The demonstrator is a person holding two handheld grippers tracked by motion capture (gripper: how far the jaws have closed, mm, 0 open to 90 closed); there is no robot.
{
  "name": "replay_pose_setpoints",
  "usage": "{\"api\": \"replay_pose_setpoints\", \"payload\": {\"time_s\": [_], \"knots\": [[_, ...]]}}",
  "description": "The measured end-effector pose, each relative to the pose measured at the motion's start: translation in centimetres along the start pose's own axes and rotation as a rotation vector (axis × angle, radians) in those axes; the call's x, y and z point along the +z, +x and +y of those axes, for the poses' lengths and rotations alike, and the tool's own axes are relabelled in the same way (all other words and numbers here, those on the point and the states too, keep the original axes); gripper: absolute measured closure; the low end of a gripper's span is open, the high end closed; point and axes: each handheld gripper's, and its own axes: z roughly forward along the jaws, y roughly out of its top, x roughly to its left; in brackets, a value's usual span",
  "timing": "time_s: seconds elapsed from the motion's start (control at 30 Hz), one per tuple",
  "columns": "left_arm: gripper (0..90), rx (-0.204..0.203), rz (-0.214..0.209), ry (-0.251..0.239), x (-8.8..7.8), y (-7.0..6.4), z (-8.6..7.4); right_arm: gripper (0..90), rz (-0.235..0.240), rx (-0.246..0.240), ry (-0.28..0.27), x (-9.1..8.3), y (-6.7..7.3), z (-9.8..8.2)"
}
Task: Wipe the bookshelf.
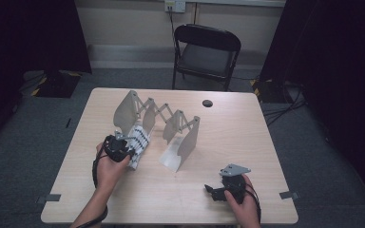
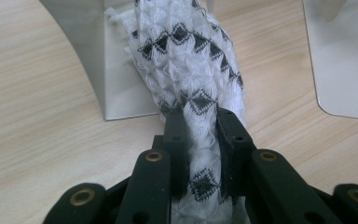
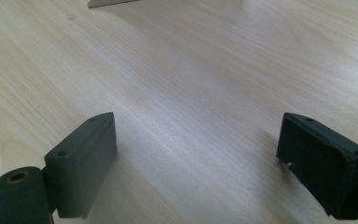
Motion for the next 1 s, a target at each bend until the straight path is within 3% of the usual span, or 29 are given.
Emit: {"api": "replay_pose_setpoints", "payload": {"time_s": [0.3, 0.5, 0.6, 0.7, 0.77, 0.87, 1.0], "knots": [[76.4, -0.026, 0.02, -0.03, -0.6, 0.5, 0.4, 11.3, 0.0, 0.0, 0.0, 0.0, 0.0, 0.0], [75.5, -0.055, 0.018, -0.019, -0.2, 1.0, 0.0, 11.3, 0.0, 0.0, 0.0, 0.0, 0.0, 0.0], [69.3, -0.068, 0.009, -0.032, 0.4, 1.0, -0.6, 11.3, 0.0, 0.0, 0.0, 0.0, 0.0, 0.0], [56.9, -0.058, 0.026, -0.052, 0.8, 0.9, -0.8, 11.3, 0.0, 0.0, 0.0, 0.0, 0.0, 0.0], [53.0, -0.057, 0.011, -0.061, 1.0, 0.7, -0.7, 11.3, 0.0, 0.0, 0.0, 0.0, 0.0, 0.0], [45.0, -0.033, 0.022, -0.041, 1.5, 0.5, -0.6, 11.3, 0.0, 0.0, 0.0, 0.0, 0.0, 0.0], [43.1, -0.041, 0.024, -0.029, 2.6, 0.2, -1.0, 11.3, 0.0, 0.0, 0.0, 0.0, 0.0, 0.0]]}}
